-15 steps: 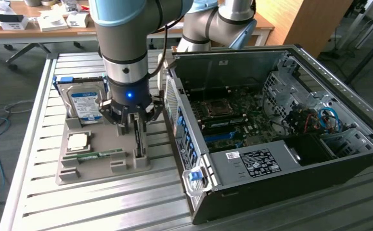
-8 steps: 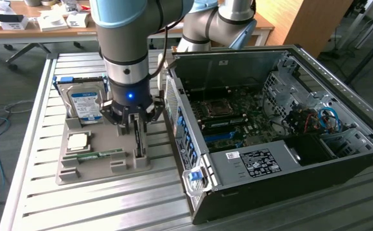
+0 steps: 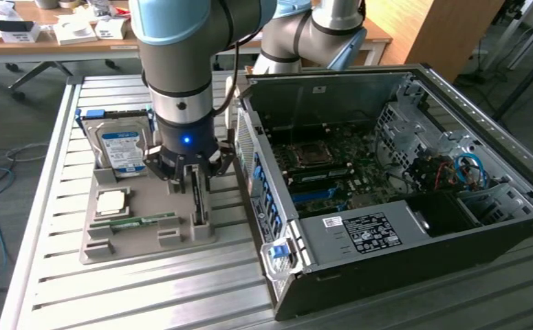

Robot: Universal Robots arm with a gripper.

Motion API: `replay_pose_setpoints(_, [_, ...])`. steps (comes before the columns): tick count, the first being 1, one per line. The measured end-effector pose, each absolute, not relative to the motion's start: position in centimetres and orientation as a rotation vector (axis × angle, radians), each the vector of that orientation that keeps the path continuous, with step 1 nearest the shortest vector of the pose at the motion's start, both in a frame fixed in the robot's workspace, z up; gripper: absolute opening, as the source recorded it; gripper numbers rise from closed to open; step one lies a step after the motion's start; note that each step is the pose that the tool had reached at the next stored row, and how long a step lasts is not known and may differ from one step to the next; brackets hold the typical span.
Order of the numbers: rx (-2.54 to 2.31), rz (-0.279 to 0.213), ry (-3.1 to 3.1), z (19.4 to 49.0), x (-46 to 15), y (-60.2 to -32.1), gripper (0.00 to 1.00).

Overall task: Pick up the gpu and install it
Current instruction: 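Pick up the gpu and move the gpu toward the slot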

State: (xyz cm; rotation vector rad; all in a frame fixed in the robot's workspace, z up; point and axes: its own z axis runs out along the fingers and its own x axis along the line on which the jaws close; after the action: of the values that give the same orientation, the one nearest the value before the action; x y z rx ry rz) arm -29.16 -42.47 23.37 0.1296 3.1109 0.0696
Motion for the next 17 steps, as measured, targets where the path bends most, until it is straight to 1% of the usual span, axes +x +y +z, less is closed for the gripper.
replay_pose_setpoints(17, [0.129,0.070,3.111,23.31,-29.08,-42.37,0.47])
